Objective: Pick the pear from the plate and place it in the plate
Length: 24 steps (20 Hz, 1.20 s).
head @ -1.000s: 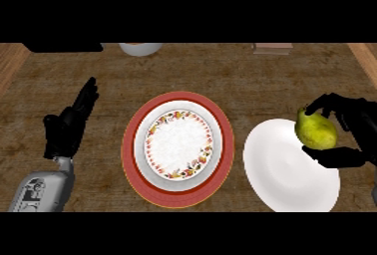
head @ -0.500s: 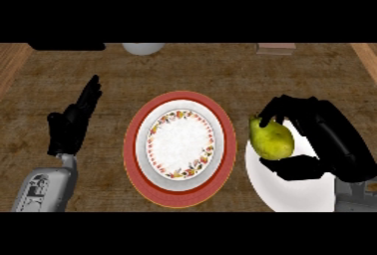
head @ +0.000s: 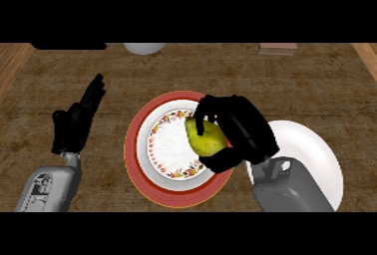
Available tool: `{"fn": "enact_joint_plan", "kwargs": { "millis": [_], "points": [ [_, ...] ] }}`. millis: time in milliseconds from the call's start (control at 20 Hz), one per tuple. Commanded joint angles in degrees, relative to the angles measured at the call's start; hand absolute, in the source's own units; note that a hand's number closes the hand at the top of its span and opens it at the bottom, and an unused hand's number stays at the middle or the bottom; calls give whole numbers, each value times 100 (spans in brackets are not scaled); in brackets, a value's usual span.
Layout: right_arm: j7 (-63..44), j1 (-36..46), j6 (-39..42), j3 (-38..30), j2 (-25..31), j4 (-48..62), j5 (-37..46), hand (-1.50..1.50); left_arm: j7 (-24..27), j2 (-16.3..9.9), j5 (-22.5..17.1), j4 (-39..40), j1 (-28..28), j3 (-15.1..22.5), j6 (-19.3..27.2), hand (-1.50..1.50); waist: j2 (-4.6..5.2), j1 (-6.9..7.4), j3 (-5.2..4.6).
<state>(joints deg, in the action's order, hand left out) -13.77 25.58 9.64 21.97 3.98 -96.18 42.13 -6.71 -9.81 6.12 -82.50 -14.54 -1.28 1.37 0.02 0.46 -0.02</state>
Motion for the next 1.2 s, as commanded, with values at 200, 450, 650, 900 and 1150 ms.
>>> {"fn": "enact_joint_plan", "kwargs": {
  "millis": [200,450,650,900,1150],
  "points": [
    [-453,832,-436,841,-391,1827,1127,150,-46,-1,20,-208,131,11,-45,0,7,44,0],
    [-944,925,-1723,1568,-396,3025,-241,-150,-65,0,38,74,-195,-37,-66,0,31,106,3],
    [-807,1203,-2351,2016,-398,3498,-1165,-150,184,67,-114,314,-211,-143,-162,0,25,92,3],
    [264,1209,-2868,1781,-398,3787,-2082,-150,-101,172,132,8,-200,49,29,0,35,112,8],
    [368,1160,-3391,1439,-398,3159,-2942,-150,160,-154,-37,168,-20,-167,-314,0,15,73,6]
  ]
}}
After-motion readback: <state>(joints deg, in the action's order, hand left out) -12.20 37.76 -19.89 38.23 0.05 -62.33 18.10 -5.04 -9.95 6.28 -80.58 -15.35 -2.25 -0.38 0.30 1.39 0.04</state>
